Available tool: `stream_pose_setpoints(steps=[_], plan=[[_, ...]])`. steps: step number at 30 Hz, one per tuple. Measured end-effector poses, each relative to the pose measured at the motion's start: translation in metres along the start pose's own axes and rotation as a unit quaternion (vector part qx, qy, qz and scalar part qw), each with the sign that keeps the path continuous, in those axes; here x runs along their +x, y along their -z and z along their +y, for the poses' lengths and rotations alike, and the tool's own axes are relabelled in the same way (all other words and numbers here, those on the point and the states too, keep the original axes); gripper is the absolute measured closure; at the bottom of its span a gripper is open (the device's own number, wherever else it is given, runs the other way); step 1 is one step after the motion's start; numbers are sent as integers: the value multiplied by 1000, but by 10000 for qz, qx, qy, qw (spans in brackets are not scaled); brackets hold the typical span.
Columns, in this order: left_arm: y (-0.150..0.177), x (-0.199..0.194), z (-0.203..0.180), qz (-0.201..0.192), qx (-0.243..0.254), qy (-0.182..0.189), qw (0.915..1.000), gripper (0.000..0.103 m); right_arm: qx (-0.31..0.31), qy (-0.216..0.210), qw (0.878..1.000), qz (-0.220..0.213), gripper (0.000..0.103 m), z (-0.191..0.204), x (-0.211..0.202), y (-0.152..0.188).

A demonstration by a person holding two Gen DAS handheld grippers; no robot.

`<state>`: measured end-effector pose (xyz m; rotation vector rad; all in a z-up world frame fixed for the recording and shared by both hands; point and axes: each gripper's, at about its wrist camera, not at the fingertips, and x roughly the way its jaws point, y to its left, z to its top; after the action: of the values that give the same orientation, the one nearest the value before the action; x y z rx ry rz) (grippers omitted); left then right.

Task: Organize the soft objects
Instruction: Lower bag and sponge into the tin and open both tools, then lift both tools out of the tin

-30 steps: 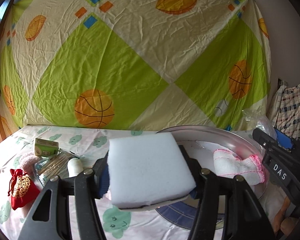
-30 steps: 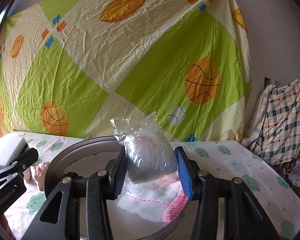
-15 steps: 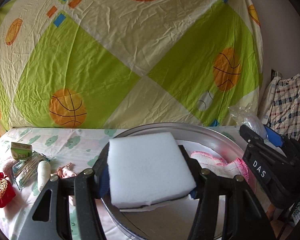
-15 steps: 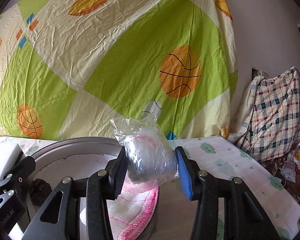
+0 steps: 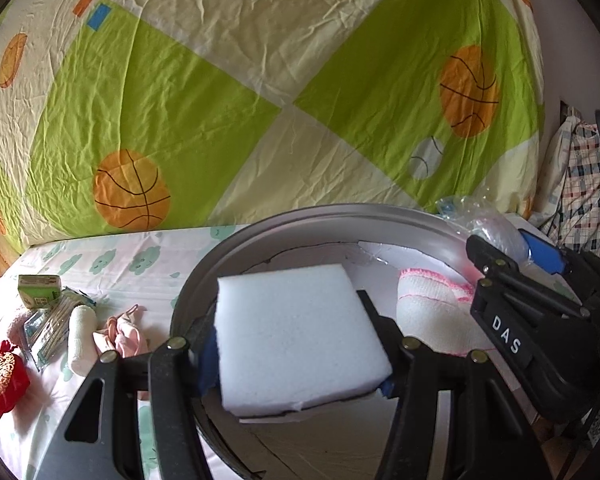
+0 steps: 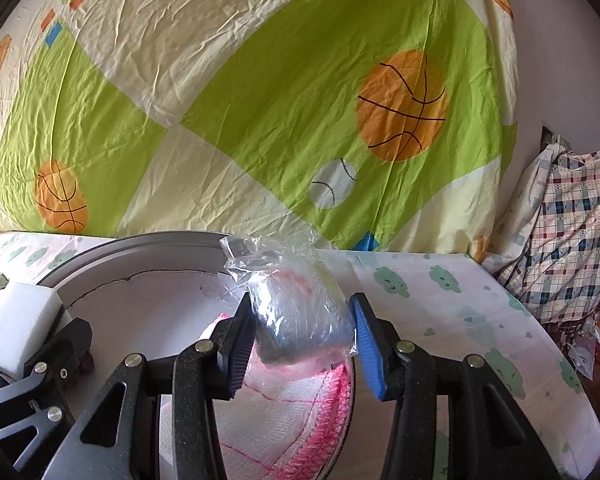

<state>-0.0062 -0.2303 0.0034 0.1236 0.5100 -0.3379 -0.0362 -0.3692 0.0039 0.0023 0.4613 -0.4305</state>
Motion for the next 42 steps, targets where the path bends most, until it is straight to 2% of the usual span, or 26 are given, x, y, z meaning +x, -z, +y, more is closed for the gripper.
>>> stream_pose_setpoints(steps=[13,15,17,20,21,22,25,31,34,38,42], plan=[[2,4,3,146,-14,-35,9999,42,-162,-249,9995,76,53,8,3,0],[2,4,5,135,-41,-82,9999,39,-186,-292,9994,75,49,9,3,0],[3,3,7,100,-118,-141,9998,32,-223,-395,9989,89,33,11,3,0],[4,0,15,22,-335,-145,9993,16,-146,-326,9994,28,24,9,1,0],[4,-2,19,-17,-418,-183,9990,5,-81,-361,9993,-10,22,6,0,0],[4,-5,22,-89,-493,-176,9986,0,-4,-389,9992,-54,20,3,-2,0],[4,-15,27,-363,-588,-50,9976,0,307,-472,9982,-188,12,-6,-8,2],[5,-28,29,-725,-502,-235,9958,0,732,-457,9950,-510,11,-17,-24,2],[6,-27,31,-731,-467,-389,9955,0,905,-524,9930,-546,10,-21,-28,2],[7,-28,34,-756,-452,-536,9947,0,963,-385,9922,-687,10,-24,-35,4],[9,-30,35,-818,-342,-719,9935,0,1100,-170,9881,-1061,9,-30,-50,5]])
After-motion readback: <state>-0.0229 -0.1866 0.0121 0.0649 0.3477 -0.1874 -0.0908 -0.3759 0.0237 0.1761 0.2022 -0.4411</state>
